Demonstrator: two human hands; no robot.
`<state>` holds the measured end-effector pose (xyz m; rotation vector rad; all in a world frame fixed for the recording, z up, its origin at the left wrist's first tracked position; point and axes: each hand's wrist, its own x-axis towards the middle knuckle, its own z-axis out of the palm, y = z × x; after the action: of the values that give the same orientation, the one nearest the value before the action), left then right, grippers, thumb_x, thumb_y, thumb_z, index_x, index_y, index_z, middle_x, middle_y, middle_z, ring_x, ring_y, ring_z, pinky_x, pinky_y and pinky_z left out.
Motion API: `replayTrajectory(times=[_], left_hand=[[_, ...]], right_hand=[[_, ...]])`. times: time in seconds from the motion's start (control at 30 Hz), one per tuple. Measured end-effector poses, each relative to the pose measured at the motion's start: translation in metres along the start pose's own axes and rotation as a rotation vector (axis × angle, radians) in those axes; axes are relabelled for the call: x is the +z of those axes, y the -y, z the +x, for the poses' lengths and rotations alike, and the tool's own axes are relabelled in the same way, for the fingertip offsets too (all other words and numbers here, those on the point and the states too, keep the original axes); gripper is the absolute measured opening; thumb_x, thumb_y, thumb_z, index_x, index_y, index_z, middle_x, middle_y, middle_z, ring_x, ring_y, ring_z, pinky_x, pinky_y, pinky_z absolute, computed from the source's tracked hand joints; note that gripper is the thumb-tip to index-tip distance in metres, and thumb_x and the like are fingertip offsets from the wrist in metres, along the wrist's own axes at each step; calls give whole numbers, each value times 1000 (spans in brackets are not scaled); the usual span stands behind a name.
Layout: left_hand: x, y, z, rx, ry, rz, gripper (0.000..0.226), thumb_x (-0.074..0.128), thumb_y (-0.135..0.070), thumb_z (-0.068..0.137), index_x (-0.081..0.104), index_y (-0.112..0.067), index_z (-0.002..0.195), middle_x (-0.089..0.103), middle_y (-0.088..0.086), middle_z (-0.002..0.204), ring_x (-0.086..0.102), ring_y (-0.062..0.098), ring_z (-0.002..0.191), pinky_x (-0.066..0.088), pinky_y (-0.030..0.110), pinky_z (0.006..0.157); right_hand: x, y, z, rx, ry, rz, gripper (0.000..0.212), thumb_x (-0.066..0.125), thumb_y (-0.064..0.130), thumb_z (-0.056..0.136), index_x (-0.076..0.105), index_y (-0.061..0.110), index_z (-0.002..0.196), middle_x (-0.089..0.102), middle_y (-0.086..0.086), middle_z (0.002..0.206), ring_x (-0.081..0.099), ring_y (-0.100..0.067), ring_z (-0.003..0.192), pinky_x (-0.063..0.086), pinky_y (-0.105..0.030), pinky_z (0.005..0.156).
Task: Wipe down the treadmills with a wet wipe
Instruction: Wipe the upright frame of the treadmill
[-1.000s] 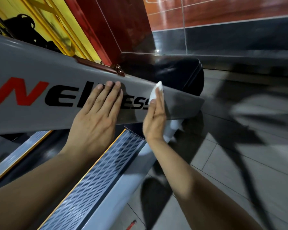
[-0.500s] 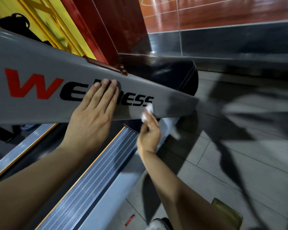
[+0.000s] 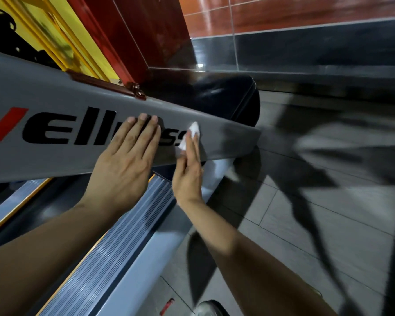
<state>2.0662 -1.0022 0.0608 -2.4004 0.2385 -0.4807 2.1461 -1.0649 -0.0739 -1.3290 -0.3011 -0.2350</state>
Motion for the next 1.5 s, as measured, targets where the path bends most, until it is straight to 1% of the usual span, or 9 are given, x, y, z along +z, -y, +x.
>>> replayTrajectory(times=[0.13, 0.4, 0.63, 0.83, 0.9, 1.1, 1.33, 1.43, 1.5], left_hand=[[15, -15, 15, 31, 48, -7, 66, 31, -11, 92, 24, 8, 155, 17, 27, 165, 11, 39, 155, 9, 53, 127], [53, -46, 38, -7, 65, -17, 65, 25, -14, 95, 19, 8, 156, 12, 26, 166, 7, 37, 156, 9, 52, 127], [86, -75, 52, -18, 75, -53, 64, 31, -7, 95, 20, 9, 156, 14, 26, 166, 12, 39, 155, 9, 51, 127], [100, -86, 72, -11, 106, -96, 56, 28, 0, 98, 25, 12, 153, 20, 30, 162, 17, 42, 154, 18, 54, 125], [102, -87, 76, -7, 126, -104, 62, 33, 1, 94, 24, 10, 154, 18, 29, 164, 16, 40, 154, 16, 53, 126], [119, -94, 103, 26, 155, -73, 69, 41, -3, 90, 22, 10, 155, 14, 27, 165, 13, 38, 155, 7, 50, 128], [131, -95, 103, 31, 163, -25, 72, 45, -16, 94, 18, 8, 157, 10, 24, 167, 12, 39, 156, 10, 55, 126], [122, -97, 104, 25, 171, -12, 69, 46, -17, 97, 20, 9, 156, 14, 25, 166, 14, 39, 155, 13, 54, 126], [116, -98, 106, -1, 184, -7, 68, 45, -13, 97, 20, 8, 156, 14, 24, 167, 14, 37, 156, 10, 50, 128]], right_hand=[[-21, -47, 44, 415, -108, 65, 50, 37, 18, 108, 29, 20, 158, 23, -6, 165, 24, -22, 152, 19, -14, 119], [-33, -39, 43, -240, 243, -55, 54, 37, 6, 104, 28, 13, 157, 12, 1, 168, 11, -15, 155, 25, -38, 124], [-61, -148, 108, 246, -103, -11, 48, 38, 6, 106, 35, 7, 154, 25, -7, 165, 22, -17, 153, 24, -40, 122], [-60, -93, 85, -308, 306, -3, 47, 38, -11, 100, 38, -8, 147, 34, -19, 158, 24, -27, 152, 26, -49, 123], [-66, -106, 98, -392, 285, -62, 42, 41, -11, 101, 45, -10, 143, 40, -20, 154, 32, -26, 149, 31, -48, 120], [-109, -209, 158, -22, 33, -59, 52, 34, -13, 97, 45, 0, 147, 42, -11, 156, 31, -21, 150, 31, -49, 120], [-126, -289, 203, 491, -221, 86, 46, 34, 10, 109, 39, 20, 154, 36, 9, 159, 29, 4, 143, 20, -15, 120], [-112, -259, 174, 345, -166, 61, 46, 31, 7, 108, 36, 10, 153, 30, -4, 163, 23, -5, 150, 20, -33, 125], [-93, -218, 128, 275, -15, 93, 45, 30, 16, 109, 31, 22, 154, 27, -1, 164, 23, -9, 151, 22, -43, 125]])
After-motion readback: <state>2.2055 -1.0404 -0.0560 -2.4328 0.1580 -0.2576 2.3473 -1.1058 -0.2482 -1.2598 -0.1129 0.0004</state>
